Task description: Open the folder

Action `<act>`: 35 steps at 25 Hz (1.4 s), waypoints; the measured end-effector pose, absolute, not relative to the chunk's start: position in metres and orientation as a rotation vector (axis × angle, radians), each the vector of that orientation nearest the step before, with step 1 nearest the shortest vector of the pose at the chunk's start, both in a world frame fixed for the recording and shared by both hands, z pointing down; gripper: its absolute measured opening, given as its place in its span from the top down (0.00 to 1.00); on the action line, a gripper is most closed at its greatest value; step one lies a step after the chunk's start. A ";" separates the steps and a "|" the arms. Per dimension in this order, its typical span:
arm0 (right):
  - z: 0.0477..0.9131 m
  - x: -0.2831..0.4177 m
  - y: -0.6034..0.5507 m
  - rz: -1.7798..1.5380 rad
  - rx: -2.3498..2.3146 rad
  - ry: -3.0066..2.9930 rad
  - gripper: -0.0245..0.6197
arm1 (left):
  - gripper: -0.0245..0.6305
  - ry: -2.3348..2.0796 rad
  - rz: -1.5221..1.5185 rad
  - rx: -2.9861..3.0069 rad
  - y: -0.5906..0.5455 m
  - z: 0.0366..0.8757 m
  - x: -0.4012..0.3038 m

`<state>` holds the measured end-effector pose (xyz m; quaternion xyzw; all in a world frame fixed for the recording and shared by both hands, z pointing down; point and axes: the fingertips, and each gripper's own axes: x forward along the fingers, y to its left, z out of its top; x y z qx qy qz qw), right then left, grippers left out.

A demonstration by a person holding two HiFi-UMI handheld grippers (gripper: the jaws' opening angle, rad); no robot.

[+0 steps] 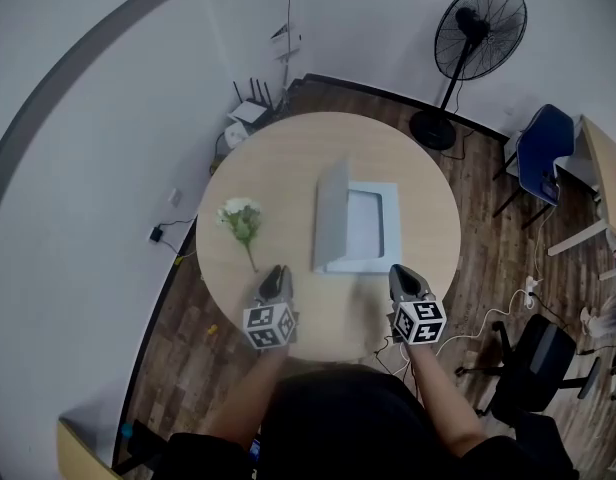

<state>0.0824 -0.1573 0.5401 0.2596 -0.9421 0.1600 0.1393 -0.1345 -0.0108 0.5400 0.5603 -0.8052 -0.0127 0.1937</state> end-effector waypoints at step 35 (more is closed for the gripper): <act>0.505 0.162 -0.180 0.234 0.892 -2.746 0.96 | 0.96 -2.294 0.049 1.786 -0.057 0.494 -0.043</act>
